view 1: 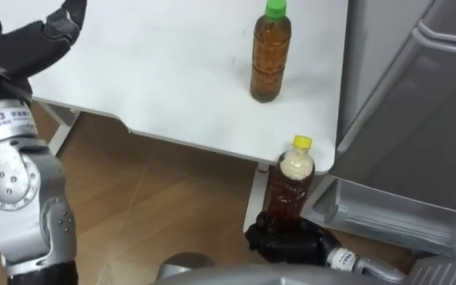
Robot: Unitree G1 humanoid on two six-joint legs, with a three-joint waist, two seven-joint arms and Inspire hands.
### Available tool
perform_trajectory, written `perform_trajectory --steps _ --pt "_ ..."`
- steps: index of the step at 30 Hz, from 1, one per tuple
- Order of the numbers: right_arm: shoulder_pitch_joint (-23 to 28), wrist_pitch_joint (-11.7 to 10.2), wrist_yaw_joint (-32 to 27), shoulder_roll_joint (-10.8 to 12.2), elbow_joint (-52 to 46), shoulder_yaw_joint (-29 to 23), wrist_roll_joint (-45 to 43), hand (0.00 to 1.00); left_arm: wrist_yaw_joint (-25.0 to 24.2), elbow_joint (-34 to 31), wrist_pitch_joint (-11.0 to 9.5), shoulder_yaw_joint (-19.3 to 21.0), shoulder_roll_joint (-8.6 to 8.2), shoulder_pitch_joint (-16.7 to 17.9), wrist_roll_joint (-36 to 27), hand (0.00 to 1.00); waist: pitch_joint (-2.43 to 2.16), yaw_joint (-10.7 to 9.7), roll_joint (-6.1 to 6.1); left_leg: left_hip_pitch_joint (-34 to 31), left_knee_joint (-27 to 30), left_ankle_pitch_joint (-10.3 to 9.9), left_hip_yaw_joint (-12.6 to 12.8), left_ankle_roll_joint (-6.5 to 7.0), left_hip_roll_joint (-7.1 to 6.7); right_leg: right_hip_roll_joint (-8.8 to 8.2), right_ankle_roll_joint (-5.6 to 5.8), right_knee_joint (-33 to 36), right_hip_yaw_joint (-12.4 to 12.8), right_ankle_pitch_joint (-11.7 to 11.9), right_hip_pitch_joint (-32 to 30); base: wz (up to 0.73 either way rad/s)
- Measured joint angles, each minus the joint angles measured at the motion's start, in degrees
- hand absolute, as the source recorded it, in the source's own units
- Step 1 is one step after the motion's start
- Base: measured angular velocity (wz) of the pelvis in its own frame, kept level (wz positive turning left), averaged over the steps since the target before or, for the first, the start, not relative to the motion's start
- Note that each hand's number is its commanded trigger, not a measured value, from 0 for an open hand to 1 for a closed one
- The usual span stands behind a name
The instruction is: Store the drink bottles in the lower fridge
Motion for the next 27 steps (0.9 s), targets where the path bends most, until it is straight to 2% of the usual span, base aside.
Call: perform_trajectory --steps 9,14,15,18,21,23,27 --pt "0.4 0.0 -0.5 -0.1 -0.5 -1.1 -0.5 1.00 6.5 8.8 0.3 0.3 -0.14 0.5 0.0 0.00 -0.48 0.1 0.40 -0.1 0.0 0.1 -0.1 -0.10 0.01 0.05 0.00 0.0 0.1 0.0 0.2 0.00" --pt "0.4 0.2 -0.6 0.0 -0.4 -0.9 -0.2 1.00 9.6 15.0 0.9 -1.3 -0.14 3.0 -1.3 0.00 -0.49 0.1 0.45 -0.4 0.1 0.1 -0.4 -0.16 -0.01 0.07 0.00 0.1 0.0 0.0 0.0 0.02" --pt "0.4 0.2 -0.7 0.1 -0.4 -0.9 -0.1 1.00 9.8 15.4 1.0 -1.7 -0.14 3.3 -1.8 0.00 -0.62 0.1 0.13 -0.5 0.2 0.1 -0.5 -0.17 -0.03 0.06 0.00 0.1 0.0 0.0 0.0 0.07" --pt "0.4 0.3 -1.2 0.4 -0.4 -0.8 0.0 1.00 10.6 16.1 1.5 -2.6 -0.20 4.9 -3.2 0.00 -0.63 0.0 0.05 -0.3 0.1 0.1 -0.5 -0.20 -0.01 0.09 0.00 0.1 0.1 0.0 0.0 0.01" --pt "0.4 0.3 -1.8 0.5 -0.5 -0.7 0.5 1.00 10.7 19.7 1.5 -3.2 -0.09 5.4 -4.5 0.00 -0.79 0.5 -0.22 0.1 -0.3 0.2 -0.2 -0.23 -0.01 0.06 0.00 0.1 0.1 0.0 0.3 -0.06" --pt "0.4 0.3 -2.4 0.6 -0.4 -0.4 0.7 1.00 10.6 25.1 1.5 -4.6 0.14 5.8 -4.5 0.00 -0.64 0.2 -0.31 0.5 -0.5 0.3 0.0 -0.24 -0.03 0.01 -0.01 -0.1 0.0 0.0 0.9 -0.02" --pt "0.4 0.3 -3.5 1.2 -0.4 -0.2 0.7 1.00 10.6 31.6 1.8 -7.1 0.02 6.6 -4.9 0.00 -0.48 -0.2 -0.89 0.3 -0.2 0.3 -0.4 -0.25 -0.05 0.06 -0.02 -0.1 -0.3 0.0 1.0 0.04"
